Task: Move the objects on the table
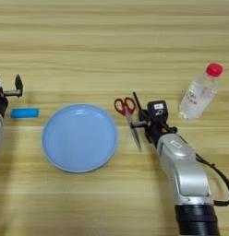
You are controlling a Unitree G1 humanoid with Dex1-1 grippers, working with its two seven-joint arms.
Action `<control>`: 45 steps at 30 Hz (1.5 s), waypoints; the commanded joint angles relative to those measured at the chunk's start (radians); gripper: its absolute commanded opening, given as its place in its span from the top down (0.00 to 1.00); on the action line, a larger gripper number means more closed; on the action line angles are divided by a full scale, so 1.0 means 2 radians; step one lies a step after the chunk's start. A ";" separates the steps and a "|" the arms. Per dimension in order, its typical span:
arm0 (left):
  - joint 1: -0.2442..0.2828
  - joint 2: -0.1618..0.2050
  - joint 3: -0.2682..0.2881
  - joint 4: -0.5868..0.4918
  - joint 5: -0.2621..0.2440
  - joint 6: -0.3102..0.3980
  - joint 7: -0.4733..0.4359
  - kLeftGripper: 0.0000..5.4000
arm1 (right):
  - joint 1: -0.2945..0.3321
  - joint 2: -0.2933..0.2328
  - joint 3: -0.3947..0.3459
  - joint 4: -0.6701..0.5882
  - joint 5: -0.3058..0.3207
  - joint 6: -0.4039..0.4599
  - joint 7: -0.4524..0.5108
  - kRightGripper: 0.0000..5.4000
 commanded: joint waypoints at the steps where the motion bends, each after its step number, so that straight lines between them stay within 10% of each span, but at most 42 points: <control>1: 0.004 -0.002 -0.002 -0.006 0.003 0.008 0.003 0.00 | 0.009 0.011 0.024 -0.041 0.006 0.021 0.004 0.94; 18: 0.005 -0.003 -0.004 -0.007 0.004 0.009 0.005 0.00 | 0.032 0.030 0.159 -0.100 0.000 0.051 0.036 0.94; 39: 0.005 -0.007 -0.007 -0.012 0.005 0.011 0.010 0.00 | 0.032 0.035 0.218 -0.044 -0.002 0.061 0.065 0.94; 45: 0.005 -0.008 -0.008 -0.013 0.006 0.012 0.010 0.00 | 0.028 0.030 0.223 -0.045 -0.017 0.024 0.067 0.78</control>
